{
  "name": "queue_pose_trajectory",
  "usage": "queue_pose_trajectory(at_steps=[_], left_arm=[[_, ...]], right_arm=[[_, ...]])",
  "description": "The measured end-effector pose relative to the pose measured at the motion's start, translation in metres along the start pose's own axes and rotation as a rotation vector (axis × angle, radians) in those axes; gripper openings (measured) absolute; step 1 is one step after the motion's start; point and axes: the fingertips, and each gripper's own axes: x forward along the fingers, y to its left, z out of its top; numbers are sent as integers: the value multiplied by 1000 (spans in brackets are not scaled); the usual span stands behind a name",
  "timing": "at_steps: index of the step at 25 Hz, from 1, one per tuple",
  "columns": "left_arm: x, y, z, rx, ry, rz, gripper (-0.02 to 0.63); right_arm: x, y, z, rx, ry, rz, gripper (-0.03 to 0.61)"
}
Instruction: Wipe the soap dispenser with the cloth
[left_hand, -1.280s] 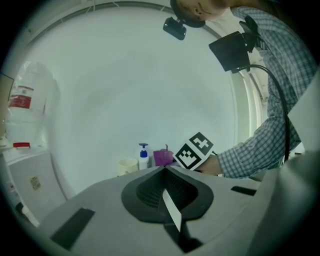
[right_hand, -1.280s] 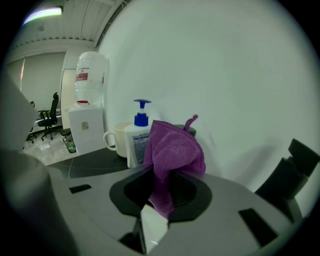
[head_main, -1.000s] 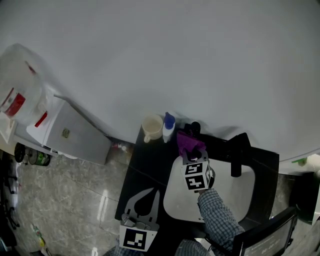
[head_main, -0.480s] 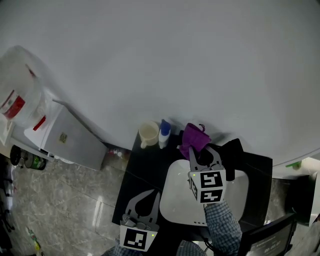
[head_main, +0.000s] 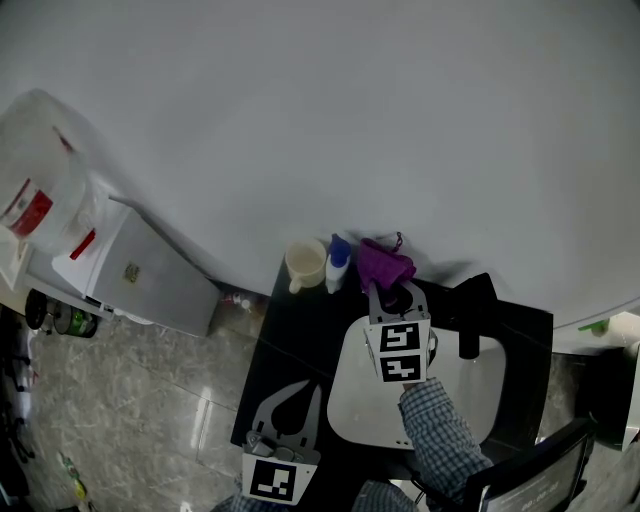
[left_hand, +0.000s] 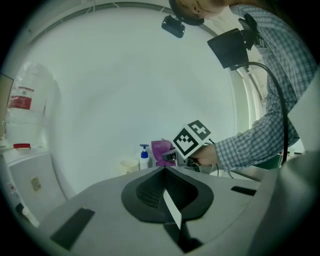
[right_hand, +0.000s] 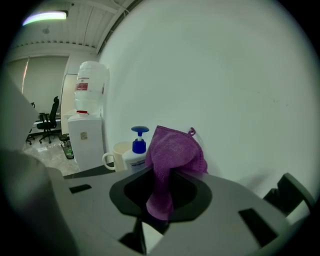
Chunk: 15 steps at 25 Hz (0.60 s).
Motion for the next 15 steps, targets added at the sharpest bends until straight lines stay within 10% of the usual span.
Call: queue_pose_trajectory(at_steps=[15], left_arm=[[0, 0, -8, 15, 20, -22, 2]], right_arm=[[17, 22, -93, -22, 231, 62, 78]])
